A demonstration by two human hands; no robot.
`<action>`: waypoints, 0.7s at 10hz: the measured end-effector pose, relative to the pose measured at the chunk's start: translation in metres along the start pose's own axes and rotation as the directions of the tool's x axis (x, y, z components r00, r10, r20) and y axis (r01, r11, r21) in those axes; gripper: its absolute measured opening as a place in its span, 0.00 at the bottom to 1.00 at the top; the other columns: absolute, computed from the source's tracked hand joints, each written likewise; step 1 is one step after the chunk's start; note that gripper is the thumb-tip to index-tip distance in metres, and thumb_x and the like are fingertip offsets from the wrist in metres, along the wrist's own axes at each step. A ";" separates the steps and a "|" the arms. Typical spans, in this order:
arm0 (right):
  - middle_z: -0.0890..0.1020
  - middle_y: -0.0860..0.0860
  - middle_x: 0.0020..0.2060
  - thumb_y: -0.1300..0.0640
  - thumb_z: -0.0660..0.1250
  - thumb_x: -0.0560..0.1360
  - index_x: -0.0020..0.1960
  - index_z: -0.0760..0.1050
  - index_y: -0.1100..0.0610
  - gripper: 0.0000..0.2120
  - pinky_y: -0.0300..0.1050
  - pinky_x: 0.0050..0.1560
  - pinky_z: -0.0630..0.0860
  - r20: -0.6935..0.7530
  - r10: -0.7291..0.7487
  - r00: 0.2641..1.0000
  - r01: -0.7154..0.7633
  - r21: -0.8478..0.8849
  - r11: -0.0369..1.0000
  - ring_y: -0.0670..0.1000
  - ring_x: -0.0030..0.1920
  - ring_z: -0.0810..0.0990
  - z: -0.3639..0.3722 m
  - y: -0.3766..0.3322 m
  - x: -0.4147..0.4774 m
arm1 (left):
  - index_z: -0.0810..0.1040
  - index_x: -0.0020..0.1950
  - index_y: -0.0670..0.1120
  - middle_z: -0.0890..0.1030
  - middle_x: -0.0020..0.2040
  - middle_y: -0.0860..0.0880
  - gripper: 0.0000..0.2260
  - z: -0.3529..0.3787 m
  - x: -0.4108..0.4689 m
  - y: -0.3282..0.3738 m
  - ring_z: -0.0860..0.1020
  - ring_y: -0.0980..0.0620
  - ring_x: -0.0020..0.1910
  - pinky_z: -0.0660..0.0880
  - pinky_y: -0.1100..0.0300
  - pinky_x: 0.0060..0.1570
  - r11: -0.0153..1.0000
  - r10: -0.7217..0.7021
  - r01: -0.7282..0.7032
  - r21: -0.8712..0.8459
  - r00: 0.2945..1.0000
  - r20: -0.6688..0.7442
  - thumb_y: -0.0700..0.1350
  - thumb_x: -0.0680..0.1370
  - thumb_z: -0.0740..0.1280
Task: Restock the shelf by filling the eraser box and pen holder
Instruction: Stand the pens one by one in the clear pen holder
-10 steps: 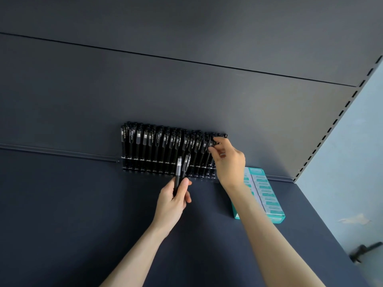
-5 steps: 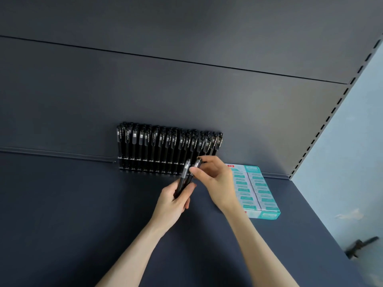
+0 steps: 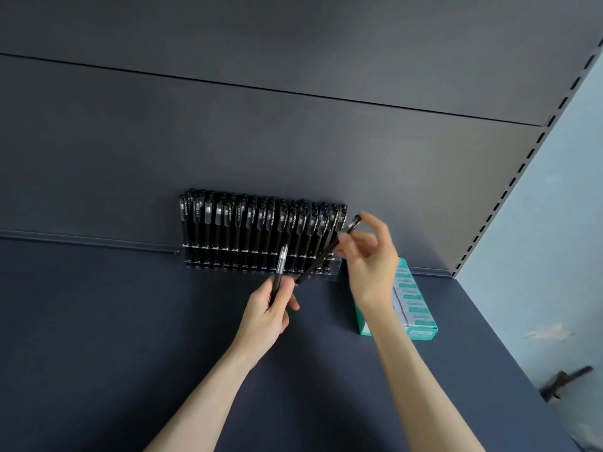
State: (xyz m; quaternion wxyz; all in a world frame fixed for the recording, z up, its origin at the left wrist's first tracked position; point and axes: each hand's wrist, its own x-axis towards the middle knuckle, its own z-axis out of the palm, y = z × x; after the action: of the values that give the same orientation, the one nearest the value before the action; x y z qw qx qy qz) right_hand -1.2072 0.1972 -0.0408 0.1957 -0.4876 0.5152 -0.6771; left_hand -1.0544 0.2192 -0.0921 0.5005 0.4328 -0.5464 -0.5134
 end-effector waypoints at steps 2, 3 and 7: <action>0.81 0.54 0.42 0.64 0.67 0.74 0.62 0.73 0.59 0.16 0.23 0.43 0.66 -0.065 -0.269 0.961 0.241 -0.283 0.928 0.51 0.38 0.79 0.002 -0.001 0.029 | 0.75 0.47 0.43 0.69 0.31 0.47 0.13 0.000 0.002 0.000 0.64 0.58 0.24 0.61 0.68 0.24 0.998 -0.061 0.061 -0.012 0.997 -0.037 0.50 0.82 0.58; 0.80 0.56 0.46 0.66 0.67 0.74 0.62 0.73 0.59 0.17 0.24 0.45 0.69 -0.037 -0.301 0.953 0.277 -0.300 0.913 0.51 0.40 0.79 0.006 0.003 0.034 | 0.74 0.45 0.43 0.68 0.29 0.48 0.13 0.000 0.002 -0.001 0.65 0.58 0.25 0.62 0.67 0.24 0.998 -0.067 0.067 -0.006 0.997 -0.037 0.50 0.81 0.58; 0.80 0.53 0.45 0.64 0.68 0.74 0.61 0.76 0.57 0.16 0.55 0.44 0.79 0.087 -0.314 0.946 0.319 -0.437 0.841 0.52 0.39 0.79 0.014 0.018 0.030 | 0.74 0.45 0.43 0.68 0.28 0.50 0.13 0.000 0.002 0.000 0.66 0.59 0.25 0.63 0.68 0.25 0.998 -0.063 0.063 0.000 0.997 -0.033 0.51 0.81 0.58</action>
State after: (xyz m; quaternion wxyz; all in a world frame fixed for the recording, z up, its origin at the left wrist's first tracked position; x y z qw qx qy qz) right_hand -1.2131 0.1595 -0.0431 -0.0323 -0.6017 0.5676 -0.5610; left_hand -1.0543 0.2167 -0.0922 0.4928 0.4584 -0.5244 -0.5216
